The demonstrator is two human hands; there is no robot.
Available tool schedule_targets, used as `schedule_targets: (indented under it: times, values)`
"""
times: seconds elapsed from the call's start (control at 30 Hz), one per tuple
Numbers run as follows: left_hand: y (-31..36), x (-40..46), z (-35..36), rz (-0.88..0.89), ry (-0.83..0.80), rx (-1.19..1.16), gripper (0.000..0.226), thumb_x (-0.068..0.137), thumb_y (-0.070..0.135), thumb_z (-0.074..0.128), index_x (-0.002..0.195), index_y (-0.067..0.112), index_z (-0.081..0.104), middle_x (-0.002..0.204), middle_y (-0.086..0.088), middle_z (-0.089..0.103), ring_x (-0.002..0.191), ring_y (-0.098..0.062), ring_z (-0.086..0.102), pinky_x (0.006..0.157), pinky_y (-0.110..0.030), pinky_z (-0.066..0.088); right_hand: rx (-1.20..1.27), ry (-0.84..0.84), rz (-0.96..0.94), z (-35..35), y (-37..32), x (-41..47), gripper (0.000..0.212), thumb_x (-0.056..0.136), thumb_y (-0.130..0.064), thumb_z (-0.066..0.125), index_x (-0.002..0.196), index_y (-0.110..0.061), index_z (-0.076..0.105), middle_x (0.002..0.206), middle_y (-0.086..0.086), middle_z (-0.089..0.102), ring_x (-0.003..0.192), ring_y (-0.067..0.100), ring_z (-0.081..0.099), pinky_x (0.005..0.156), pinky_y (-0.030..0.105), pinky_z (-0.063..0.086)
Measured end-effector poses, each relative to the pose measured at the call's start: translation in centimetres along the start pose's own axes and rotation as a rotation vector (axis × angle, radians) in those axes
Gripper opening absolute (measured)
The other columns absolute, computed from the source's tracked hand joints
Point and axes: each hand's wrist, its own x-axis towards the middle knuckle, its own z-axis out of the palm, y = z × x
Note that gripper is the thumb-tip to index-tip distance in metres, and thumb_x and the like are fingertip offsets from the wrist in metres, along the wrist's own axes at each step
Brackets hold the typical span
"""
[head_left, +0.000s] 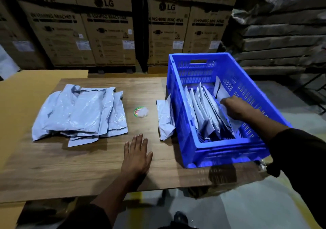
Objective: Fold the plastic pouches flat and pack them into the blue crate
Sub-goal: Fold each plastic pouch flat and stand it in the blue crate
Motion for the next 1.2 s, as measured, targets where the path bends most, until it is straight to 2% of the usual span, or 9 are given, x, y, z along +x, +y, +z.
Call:
schedule_targets:
  times: [0.37, 0.43, 0.57, 0.73, 0.8, 0.9, 1.0, 1.07, 1.2]
  values:
    - [0.6, -0.2, 0.1, -0.026, 0.051, 0.015, 0.063, 0.091, 0.046, 0.039, 0.141, 0.011, 0.056, 0.155, -0.014, 0.046, 0.143, -0.034, 0.043, 0.11, -0.063, 0.034, 0.109, 0.024, -0.055, 1.6, -0.7, 0.5, 0.004, 0.091, -0.012, 0.045, 0.09, -0.014, 0.049, 0.107, 0.025, 0.065, 0.095, 0.044, 0.063, 0.068, 0.037, 0.042]
    - [0.7, -0.2, 0.0, -0.03, 0.041, 0.015, 0.063, 0.091, 0.045, 0.039, 0.14, 0.01, 0.058, 0.154, -0.014, 0.048, 0.141, -0.035, 0.046, 0.108, -0.064, 0.036, 0.134, 0.116, -0.032, 1.0, -1.1, 0.1, 0.006, 0.089, -0.014, 0.045, 0.086, -0.019, 0.043, 0.103, 0.025, 0.066, 0.09, 0.045, 0.063, 0.07, 0.042, 0.05]
    - [0.7, -0.2, 0.0, -0.027, 0.024, 0.008, 0.064, 0.091, 0.046, 0.038, 0.14, 0.01, 0.058, 0.153, -0.015, 0.048, 0.14, -0.036, 0.046, 0.108, -0.064, 0.037, 0.227, 0.441, -0.005, -2.4, -4.7, -0.7, 0.011, 0.091, -0.019, 0.051, 0.091, -0.01, 0.056, 0.096, 0.022, 0.067, 0.083, 0.046, 0.063, 0.065, 0.047, 0.05]
    - [-0.1, -0.3, -0.2, 0.024, -0.013, -0.008, 0.063, 0.091, 0.046, 0.039, 0.139, 0.011, 0.058, 0.152, -0.015, 0.05, 0.139, -0.035, 0.048, 0.109, -0.06, 0.037, 0.519, 0.728, -0.196, -8.3, -17.8, -1.8, 0.027, 0.093, -0.025, 0.052, 0.108, -0.01, 0.068, 0.096, 0.016, 0.072, 0.081, 0.04, 0.068, 0.067, 0.048, 0.056]
    - [-1.5, -0.5, -0.4, 0.082, -0.021, -0.017, 0.061, 0.093, 0.047, 0.039, 0.141, 0.013, 0.058, 0.153, -0.012, 0.05, 0.139, -0.032, 0.049, 0.111, -0.053, 0.03, 0.591, 0.652, -0.255, -8.0, -23.5, -1.9, 0.026, 0.093, -0.026, 0.052, 0.109, -0.011, 0.067, 0.097, 0.014, 0.072, 0.085, 0.038, 0.068, 0.069, 0.045, 0.055]
    - [-3.9, -1.3, -1.1, 0.17, -0.02, -0.013, 0.059, 0.093, 0.045, 0.042, 0.141, 0.016, 0.058, 0.153, -0.006, 0.051, 0.137, -0.027, 0.052, 0.11, -0.043, 0.025, 0.415, 0.371, -0.255, -3.6, -28.6, -1.0, 0.023, 0.093, -0.021, 0.05, 0.11, -0.009, 0.062, 0.11, 0.015, 0.067, 0.103, 0.039, 0.062, 0.08, 0.045, 0.047]
    - [-6.5, -2.6, -1.6, 0.222, -0.017, 0.017, 0.06, 0.089, 0.044, 0.043, 0.14, 0.018, 0.06, 0.151, -0.003, 0.053, 0.135, -0.024, 0.055, 0.109, -0.043, 0.029, 0.15, 0.147, -0.143, 3.1, -29.3, 0.2, 0.041, 0.096, -0.018, 0.046, 0.134, -0.007, 0.051, 0.152, 0.021, 0.039, 0.144, 0.043, 0.03, 0.114, 0.054, 0.024]
    - [-7.8, -3.3, -1.7, 0.248, -0.022, 0.026, 0.059, 0.09, 0.045, 0.043, 0.141, 0.021, 0.058, 0.152, -0.001, 0.052, 0.136, -0.023, 0.052, 0.109, -0.043, 0.03, 0.076, 0.076, -0.044, 5.9, -28.5, 0.2, 0.045, 0.101, -0.017, 0.037, 0.145, -0.008, 0.04, 0.163, 0.021, 0.019, 0.15, 0.045, 0.013, 0.118, 0.059, 0.012]
    - [-8.6, -3.9, -1.9, 0.25, -0.026, 0.027, 0.057, 0.092, 0.044, 0.042, 0.14, 0.019, 0.061, 0.152, -0.003, 0.052, 0.137, -0.024, 0.052, 0.11, -0.043, 0.029, 0.077, 0.078, 0.013, 7.3, -27.8, -0.6, 0.044, 0.099, -0.016, 0.04, 0.142, -0.01, 0.039, 0.162, 0.019, 0.02, 0.144, 0.045, 0.026, 0.104, 0.052, 0.041]
